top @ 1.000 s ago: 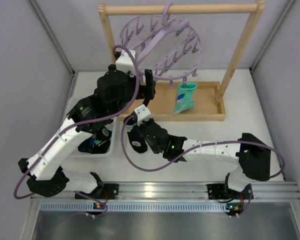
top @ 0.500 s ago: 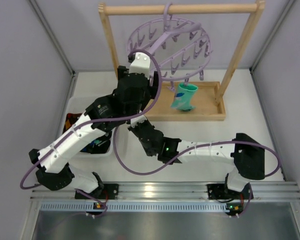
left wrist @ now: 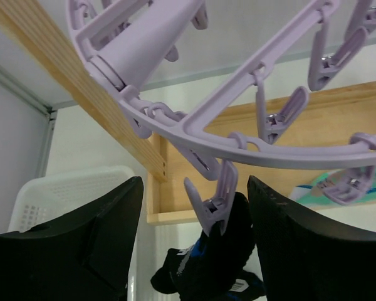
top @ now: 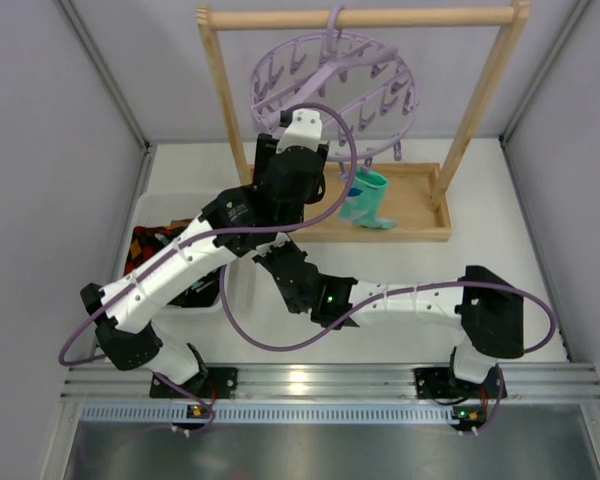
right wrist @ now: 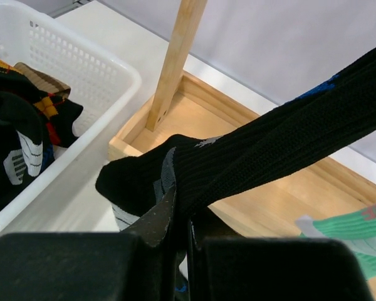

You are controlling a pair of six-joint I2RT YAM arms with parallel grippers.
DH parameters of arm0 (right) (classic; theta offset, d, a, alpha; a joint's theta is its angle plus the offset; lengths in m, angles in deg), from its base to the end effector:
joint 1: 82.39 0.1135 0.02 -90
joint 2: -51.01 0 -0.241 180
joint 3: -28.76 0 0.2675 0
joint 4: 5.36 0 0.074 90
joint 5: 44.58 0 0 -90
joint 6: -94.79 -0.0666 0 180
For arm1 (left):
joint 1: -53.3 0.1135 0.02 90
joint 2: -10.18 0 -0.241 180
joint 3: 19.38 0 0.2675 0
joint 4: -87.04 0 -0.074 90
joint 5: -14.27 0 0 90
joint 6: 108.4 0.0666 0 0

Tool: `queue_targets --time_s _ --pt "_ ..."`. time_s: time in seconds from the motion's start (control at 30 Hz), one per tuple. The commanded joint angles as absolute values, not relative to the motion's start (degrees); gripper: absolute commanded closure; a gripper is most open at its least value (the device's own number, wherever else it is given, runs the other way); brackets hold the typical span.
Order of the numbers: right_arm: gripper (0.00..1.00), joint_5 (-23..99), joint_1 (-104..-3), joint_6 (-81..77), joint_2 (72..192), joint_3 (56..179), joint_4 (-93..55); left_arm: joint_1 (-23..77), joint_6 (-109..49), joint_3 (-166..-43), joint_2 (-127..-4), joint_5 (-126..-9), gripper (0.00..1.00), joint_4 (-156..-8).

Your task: Remove the socks clipped to the hanger

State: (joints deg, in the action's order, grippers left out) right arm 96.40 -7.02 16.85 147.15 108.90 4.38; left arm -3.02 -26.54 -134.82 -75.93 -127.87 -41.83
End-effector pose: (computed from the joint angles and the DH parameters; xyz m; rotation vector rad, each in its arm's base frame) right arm 0.1557 0.3915 0.2667 -0.5765 1.5357 0.0974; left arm 0.2343 -0.2567 0.4423 0.1809 1.7925 0.0903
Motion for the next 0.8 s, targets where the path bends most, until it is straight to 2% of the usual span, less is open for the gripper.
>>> queue_targets --time_s 0.0,0.27,0.3,0.4,0.7,0.77 --pt "1.00 96.04 -5.05 17.62 146.98 110.89 5.32 -3.04 -24.73 -136.40 -77.53 -133.11 0.30 -42.82" --pt "1.00 95.78 -4.43 18.77 147.69 111.07 5.94 -3.04 -23.85 -137.81 -81.66 -134.53 0.33 -42.82" --pt "1.00 95.78 -4.43 18.85 147.60 111.07 5.94 -3.04 -23.67 -138.25 -81.84 -134.79 0.40 -42.91" --pt "1.00 95.78 -4.35 18.94 147.43 110.72 5.94 -2.87 -23.32 -138.69 -82.46 -135.49 0.50 -42.91" --pt "1.00 94.55 -4.00 19.03 147.86 110.63 6.02 -0.93 -21.82 -140.62 -83.43 -135.15 0.51 -43.00" --pt "1.00 94.37 -3.91 18.94 148.04 110.81 5.85 -0.41 -21.82 -140.80 -83.69 -134.62 0.59 -43.17"
